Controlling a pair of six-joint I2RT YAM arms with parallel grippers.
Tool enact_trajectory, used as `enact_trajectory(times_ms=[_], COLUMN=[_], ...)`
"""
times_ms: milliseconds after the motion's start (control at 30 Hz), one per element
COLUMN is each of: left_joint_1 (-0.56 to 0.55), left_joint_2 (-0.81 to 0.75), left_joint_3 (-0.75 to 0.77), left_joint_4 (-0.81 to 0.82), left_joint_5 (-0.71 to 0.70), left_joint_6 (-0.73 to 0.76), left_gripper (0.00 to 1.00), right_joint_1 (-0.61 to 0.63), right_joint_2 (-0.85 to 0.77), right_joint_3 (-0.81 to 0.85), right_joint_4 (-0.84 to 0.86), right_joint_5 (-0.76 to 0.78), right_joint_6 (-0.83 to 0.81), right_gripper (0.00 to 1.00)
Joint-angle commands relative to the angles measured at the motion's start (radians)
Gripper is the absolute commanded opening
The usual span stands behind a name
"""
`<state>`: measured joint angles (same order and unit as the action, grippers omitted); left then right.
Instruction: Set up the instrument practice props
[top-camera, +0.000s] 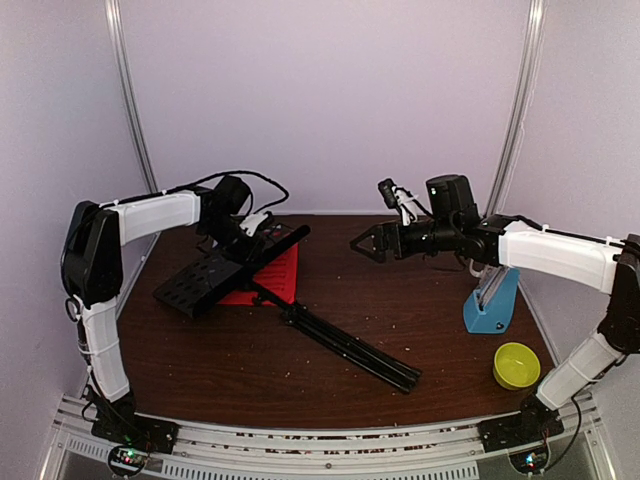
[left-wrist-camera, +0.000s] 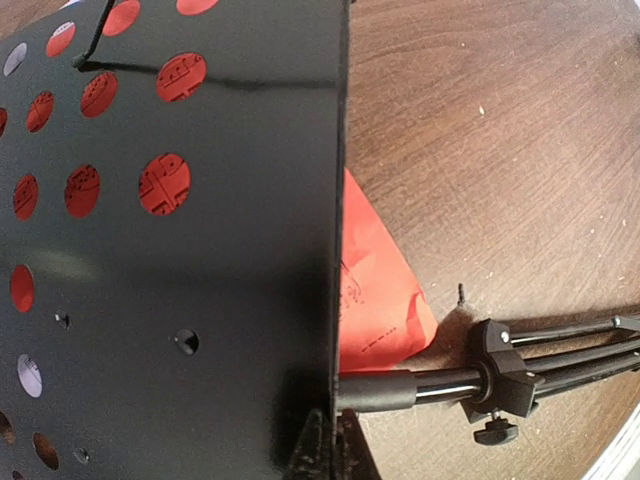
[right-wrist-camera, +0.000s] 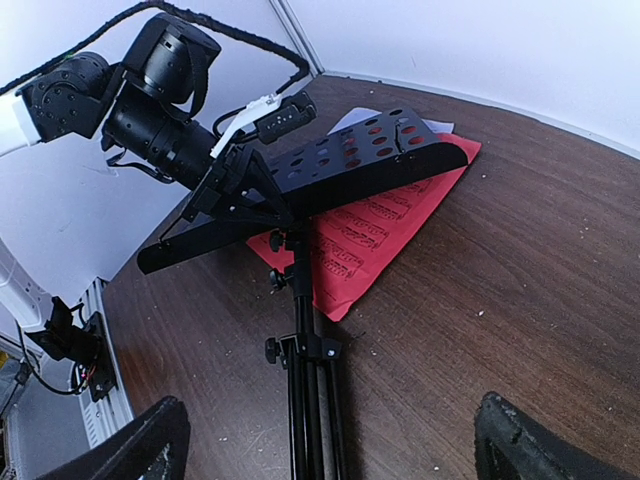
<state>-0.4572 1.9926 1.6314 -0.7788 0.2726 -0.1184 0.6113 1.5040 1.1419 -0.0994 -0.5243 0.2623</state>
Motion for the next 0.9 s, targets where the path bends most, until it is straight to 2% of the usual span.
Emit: enact_trajectory(times_ms=[0, 267, 533, 767, 867], left_joint_1=[-0.023, -0.073, -0.119, -0.237, -0.285], left_joint_2=[-0.054, -0.142, -0.237, -0.366, -0.438], left_joint_3=[0.07, 0.233, 0.317, 0.312, 0.257], left_joint_4=[0.018, -0.036, -0.036, 0.07, 0.166], left_joint_5=[-0.029, -0.131, -0.222, -0.325, -0.306], left_joint_6=[0.01, 0.095, 0.197, 0.394, 0.494], left_gripper=[0.0, 0.0, 0.0, 0.0, 0.0], right_joint_1=[0.005, -0.024, -0.155, -0.219, -0.222], right_joint_2=[-0.006, -0.051, -0.097, -0.061, -0.047], right_joint_3=[-0.017, -0.102, -0.248, -0.304, -0.294], right_joint_4=[0.04, 0.15, 0.478, 0.688, 0.72], right_joint_5=[-0.014, -0.073, -0.215, -0.301, -0.326], right_joint_6=[0.01, 0.063, 0.279, 0.424, 0.446], right_gripper=[1.0, 1.0, 1.0, 1.0, 1.0])
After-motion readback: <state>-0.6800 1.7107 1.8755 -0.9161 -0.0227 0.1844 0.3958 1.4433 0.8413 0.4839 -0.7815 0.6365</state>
